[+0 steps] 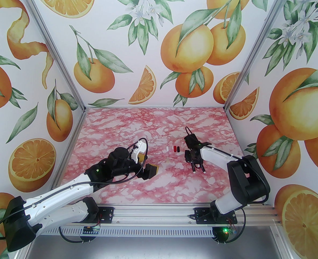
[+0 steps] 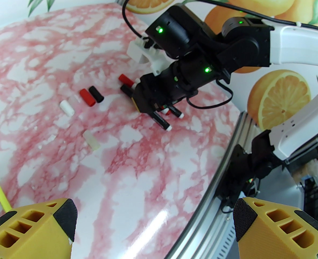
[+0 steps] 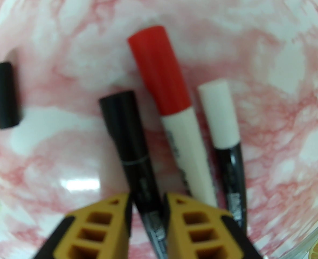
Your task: Open the pen caps
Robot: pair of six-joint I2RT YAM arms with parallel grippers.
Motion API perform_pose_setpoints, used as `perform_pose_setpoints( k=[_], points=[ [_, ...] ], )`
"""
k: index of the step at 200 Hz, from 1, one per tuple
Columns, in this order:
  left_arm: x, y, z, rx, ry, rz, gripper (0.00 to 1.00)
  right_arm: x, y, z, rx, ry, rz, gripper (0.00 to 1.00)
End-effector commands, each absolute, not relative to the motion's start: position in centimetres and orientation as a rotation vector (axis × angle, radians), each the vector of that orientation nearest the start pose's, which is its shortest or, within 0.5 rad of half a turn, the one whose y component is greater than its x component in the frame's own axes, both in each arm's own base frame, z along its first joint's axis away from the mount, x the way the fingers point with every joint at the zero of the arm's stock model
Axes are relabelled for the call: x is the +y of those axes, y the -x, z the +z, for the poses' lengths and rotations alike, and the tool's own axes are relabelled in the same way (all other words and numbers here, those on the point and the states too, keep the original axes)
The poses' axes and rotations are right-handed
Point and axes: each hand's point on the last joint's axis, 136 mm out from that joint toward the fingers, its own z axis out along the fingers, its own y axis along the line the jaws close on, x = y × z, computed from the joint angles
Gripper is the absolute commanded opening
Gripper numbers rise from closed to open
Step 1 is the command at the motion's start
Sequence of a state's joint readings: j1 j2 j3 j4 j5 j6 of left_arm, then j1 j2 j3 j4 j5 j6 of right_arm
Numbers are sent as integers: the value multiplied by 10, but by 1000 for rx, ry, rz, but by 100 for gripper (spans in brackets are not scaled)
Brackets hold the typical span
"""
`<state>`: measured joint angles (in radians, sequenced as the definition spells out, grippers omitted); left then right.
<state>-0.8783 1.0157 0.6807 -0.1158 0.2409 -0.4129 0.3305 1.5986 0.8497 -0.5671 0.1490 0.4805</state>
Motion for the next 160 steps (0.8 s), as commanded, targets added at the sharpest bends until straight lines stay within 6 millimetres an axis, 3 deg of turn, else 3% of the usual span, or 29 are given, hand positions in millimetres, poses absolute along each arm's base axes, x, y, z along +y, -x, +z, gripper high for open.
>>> perform_pose_setpoints(
  k=[1,80,126,160],
  points=[
    [-299,-194,221,2039,-647,-1041,100,87,-309,16,2837,-209,-17,25],
    [-298,-192,216,2055,-634,-1026,100,95,-311,9,2850,-172,-53,19],
    [-303,-190,218,2020,-571,-1110,100,114,-313,49,2736,-134,65,17],
    [-312,-189,209,2051,-545,-1184,100,141,-302,84,2639,-94,238,17]
  ],
)
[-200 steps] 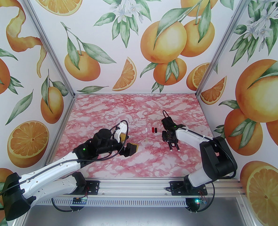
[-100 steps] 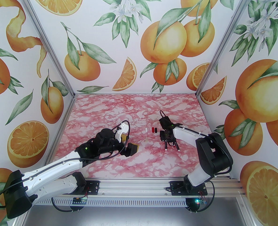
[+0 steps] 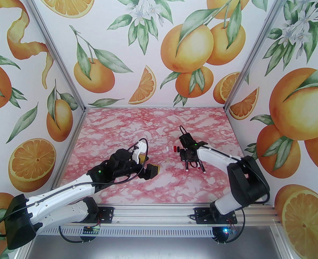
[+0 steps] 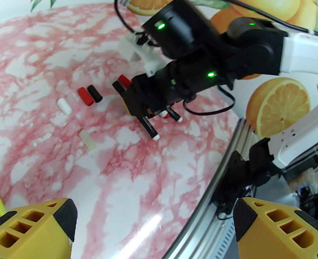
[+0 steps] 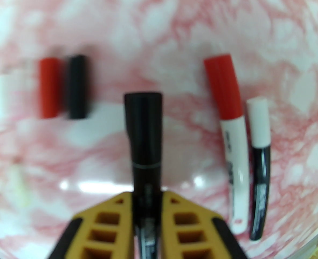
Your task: Open the pen caps
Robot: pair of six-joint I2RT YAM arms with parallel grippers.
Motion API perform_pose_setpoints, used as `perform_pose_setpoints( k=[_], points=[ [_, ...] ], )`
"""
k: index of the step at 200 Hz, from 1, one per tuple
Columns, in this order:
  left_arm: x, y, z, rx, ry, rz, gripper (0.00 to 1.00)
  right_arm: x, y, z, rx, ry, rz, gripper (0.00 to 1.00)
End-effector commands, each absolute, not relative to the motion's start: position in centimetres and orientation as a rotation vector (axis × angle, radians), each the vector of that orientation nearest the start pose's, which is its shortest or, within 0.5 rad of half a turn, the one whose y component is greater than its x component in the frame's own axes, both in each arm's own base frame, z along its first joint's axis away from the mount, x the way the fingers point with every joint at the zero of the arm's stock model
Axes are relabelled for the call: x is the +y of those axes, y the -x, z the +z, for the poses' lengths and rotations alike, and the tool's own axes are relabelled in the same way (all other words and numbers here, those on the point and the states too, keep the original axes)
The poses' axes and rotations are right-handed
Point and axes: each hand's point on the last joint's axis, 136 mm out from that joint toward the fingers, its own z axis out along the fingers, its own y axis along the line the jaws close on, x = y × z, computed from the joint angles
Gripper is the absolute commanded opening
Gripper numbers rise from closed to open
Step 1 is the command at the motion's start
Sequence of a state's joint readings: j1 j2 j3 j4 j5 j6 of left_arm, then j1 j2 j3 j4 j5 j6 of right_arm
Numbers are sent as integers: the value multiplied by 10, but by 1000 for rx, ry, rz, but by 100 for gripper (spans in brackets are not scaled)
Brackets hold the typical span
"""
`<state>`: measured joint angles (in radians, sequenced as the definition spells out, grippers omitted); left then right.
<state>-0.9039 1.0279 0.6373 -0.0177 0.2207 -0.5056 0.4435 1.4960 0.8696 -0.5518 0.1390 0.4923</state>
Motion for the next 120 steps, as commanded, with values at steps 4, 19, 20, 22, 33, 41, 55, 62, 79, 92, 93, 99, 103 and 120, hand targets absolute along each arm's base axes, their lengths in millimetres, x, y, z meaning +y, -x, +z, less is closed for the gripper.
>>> perform_pose_setpoints(
  k=[4,19,20,22,33,41,55,62,79,92,93,99,103,120],
  points=[
    [-313,-189,208,2056,-541,-1191,100,145,-300,90,2623,-89,267,17],
    [-318,-190,205,2061,-532,-1215,100,159,-294,108,2569,-79,384,17],
    [-319,-190,205,2061,-533,-1218,100,160,-294,110,2563,-78,393,17],
    [-319,-190,206,2057,-533,-1223,100,161,-293,112,2556,-79,408,17],
    [-323,-190,208,2044,-520,-1260,99,171,-289,126,2515,-74,498,17],
    [-326,-190,210,2034,-509,-1281,99,178,-285,135,2489,-68,569,18],
    [-330,-190,212,2022,-502,-1318,98,187,-279,150,2449,-66,678,18],
    [-331,-191,211,2027,-494,-1324,97,191,-276,158,2426,-59,727,18],
    [-336,-191,211,2025,-481,-1360,94,202,-270,175,2370,-51,852,18],
    [-341,-191,213,2015,-470,-1395,92,208,-265,187,2326,-45,939,18],
    [-341,-191,213,2014,-468,-1398,92,208,-265,188,2323,-45,944,18],
    [-343,-191,215,2006,-465,-1417,90,210,-263,194,2301,-44,980,19],
    [-344,-191,216,2003,-462,-1425,90,212,-262,198,2287,-42,1005,19],
    [-350,-190,221,1984,-465,-1469,87,218,-257,215,2217,-37,1106,19]
  ],
)
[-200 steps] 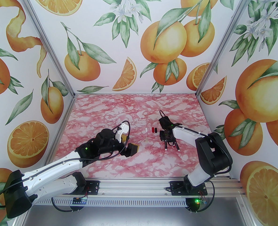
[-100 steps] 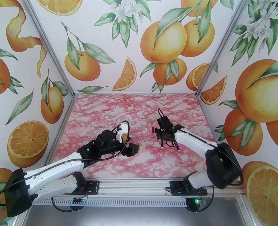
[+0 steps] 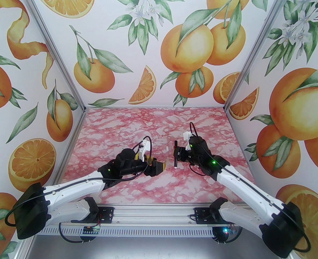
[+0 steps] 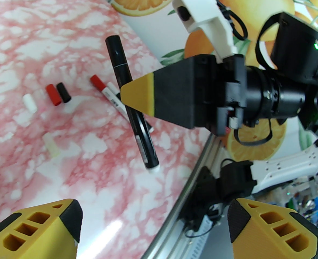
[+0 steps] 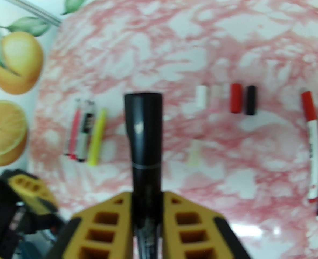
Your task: Open the pen caps
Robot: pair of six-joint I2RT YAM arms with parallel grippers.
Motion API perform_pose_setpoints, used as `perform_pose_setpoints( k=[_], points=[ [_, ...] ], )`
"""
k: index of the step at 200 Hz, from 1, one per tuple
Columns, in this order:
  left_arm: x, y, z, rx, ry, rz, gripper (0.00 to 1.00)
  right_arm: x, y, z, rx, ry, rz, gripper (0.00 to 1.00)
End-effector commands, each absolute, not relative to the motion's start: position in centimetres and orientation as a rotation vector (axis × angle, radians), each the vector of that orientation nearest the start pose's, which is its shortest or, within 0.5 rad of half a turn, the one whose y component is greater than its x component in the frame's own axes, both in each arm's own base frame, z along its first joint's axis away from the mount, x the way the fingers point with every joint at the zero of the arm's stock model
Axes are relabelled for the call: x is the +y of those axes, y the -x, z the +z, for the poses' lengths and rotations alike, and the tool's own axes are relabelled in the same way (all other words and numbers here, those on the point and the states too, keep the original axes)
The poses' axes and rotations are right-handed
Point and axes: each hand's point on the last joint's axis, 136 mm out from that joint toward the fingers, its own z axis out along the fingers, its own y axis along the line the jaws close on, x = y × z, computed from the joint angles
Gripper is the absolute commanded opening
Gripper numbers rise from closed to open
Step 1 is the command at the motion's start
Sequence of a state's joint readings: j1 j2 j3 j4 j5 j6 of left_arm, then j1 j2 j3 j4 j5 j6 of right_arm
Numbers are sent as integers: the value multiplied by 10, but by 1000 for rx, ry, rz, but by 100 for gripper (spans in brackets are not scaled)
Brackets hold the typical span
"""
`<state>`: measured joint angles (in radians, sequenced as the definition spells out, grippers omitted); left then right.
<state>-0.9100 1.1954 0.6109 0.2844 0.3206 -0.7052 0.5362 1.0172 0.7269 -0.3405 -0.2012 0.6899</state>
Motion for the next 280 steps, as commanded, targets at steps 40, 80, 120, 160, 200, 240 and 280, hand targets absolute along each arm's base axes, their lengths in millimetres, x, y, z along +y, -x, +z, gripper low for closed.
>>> perform_pose_setpoints(
  k=[40,80,120,160,200,240,280],
  points=[
    [-362,-188,227,1993,-472,-1532,81,229,-248,251,2084,-19,1297,20],
    [-371,-187,249,1916,-467,-1646,73,238,-242,272,1999,-19,1450,20],
    [-374,-186,271,1834,-453,-1750,63,241,-239,277,1955,-22,1525,20],
    [-376,-186,277,1816,-441,-1791,44,246,-233,286,1894,1,1616,20],
    [-378,-189,278,1807,-415,-1815,38,251,-228,295,1844,28,1682,20],
    [-375,-195,275,1806,-375,-1807,25,251,-225,289,1851,31,1685,20],
    [-365,-199,275,1801,-342,-1789,19,250,-223,277,1891,40,1646,20]
  ],
)
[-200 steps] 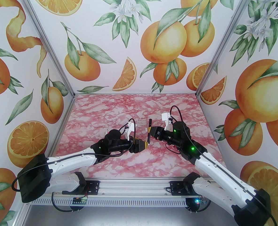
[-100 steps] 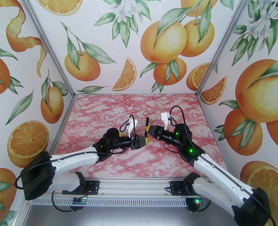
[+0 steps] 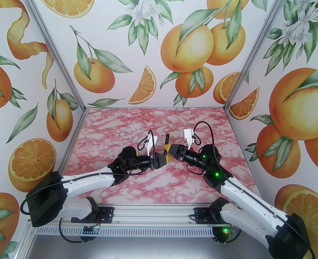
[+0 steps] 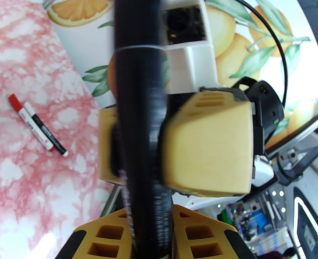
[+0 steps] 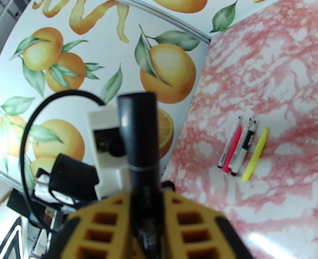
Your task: Open the pen caps
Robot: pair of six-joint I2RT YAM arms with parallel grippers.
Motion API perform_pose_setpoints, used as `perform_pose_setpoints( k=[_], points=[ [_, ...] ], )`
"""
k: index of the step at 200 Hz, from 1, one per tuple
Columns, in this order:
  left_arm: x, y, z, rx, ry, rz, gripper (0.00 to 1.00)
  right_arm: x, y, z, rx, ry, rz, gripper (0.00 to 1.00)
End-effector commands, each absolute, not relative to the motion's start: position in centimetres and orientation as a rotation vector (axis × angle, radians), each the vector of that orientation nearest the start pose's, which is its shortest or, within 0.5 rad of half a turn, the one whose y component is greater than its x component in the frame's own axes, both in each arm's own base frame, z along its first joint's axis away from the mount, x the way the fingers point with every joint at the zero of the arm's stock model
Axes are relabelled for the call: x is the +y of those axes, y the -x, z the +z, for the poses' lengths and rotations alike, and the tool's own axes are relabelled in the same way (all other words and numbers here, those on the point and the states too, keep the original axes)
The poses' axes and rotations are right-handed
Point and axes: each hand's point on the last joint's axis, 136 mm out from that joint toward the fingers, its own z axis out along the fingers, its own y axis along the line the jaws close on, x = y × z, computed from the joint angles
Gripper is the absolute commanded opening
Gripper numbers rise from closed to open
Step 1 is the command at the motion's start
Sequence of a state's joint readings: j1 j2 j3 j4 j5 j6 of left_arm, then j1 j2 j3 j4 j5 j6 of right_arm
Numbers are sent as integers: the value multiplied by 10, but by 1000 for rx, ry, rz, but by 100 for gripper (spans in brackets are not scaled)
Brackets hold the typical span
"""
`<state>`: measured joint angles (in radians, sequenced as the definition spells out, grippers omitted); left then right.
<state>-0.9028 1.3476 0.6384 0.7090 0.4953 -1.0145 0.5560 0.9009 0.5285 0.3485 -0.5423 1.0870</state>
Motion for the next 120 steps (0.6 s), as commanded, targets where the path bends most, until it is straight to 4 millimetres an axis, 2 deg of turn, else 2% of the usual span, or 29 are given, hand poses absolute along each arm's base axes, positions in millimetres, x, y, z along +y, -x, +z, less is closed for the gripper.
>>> perform_pose_setpoints(
  k=[1,28,60,82,120],
  points=[
    [-365,-198,275,1803,-343,-1789,19,251,-222,277,1893,41,1646,20],
    [-366,-196,273,1813,-378,-1782,9,252,-222,273,1915,55,1626,22],
    [-364,-192,264,1851,-437,-1711,2,251,-224,278,1909,50,1614,34],
    [-357,-189,246,1923,-491,-1594,0,244,-225,276,1958,39,1522,43],
    [-341,-184,219,2029,-579,-1400,0,231,-222,275,2004,29,1407,51]
  ],
)
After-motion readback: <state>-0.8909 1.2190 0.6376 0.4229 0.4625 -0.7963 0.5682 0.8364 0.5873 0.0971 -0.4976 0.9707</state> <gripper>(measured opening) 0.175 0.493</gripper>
